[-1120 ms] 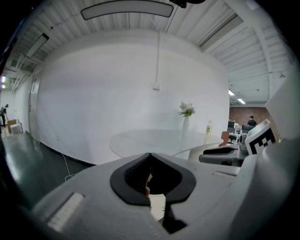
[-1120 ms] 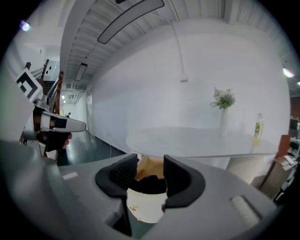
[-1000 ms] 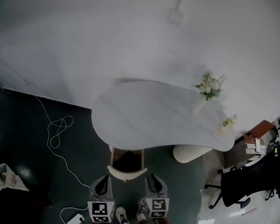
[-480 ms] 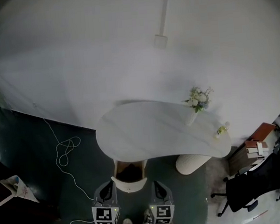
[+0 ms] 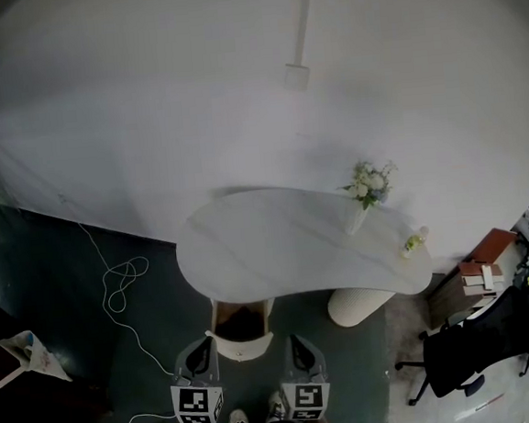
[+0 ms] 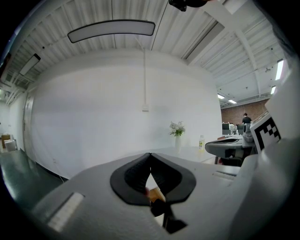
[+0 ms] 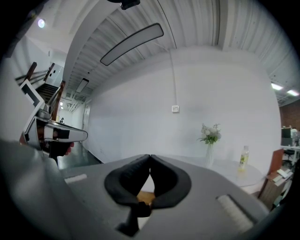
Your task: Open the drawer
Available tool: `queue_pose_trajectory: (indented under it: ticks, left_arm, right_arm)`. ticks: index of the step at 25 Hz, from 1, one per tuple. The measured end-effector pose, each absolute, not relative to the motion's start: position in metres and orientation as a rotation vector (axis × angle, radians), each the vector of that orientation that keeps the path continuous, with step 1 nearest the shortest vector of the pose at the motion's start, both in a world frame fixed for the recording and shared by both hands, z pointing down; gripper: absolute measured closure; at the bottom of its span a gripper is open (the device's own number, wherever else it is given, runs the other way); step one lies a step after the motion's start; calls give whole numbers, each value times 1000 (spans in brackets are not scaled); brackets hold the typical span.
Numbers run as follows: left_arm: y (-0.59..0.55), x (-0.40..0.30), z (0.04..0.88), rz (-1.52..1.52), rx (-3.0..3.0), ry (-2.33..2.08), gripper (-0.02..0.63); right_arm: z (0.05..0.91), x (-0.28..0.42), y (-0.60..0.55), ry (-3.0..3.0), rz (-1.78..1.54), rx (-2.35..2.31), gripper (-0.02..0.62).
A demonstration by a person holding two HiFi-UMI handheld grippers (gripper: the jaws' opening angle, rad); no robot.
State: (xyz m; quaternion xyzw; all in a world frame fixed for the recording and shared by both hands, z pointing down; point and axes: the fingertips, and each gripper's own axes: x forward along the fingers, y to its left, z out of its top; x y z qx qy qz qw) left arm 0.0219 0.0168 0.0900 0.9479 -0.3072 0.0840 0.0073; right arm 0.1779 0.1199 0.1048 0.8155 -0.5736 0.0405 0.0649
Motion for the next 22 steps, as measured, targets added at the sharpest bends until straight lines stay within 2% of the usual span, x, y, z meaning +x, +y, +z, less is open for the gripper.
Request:
queue_pose_trajectory:
  ticks: [22]
  left_arm:
    - [7,30,76,230,2995,-940,597]
  right_arm:
    - [88,181,109,-1735,67,2472,591]
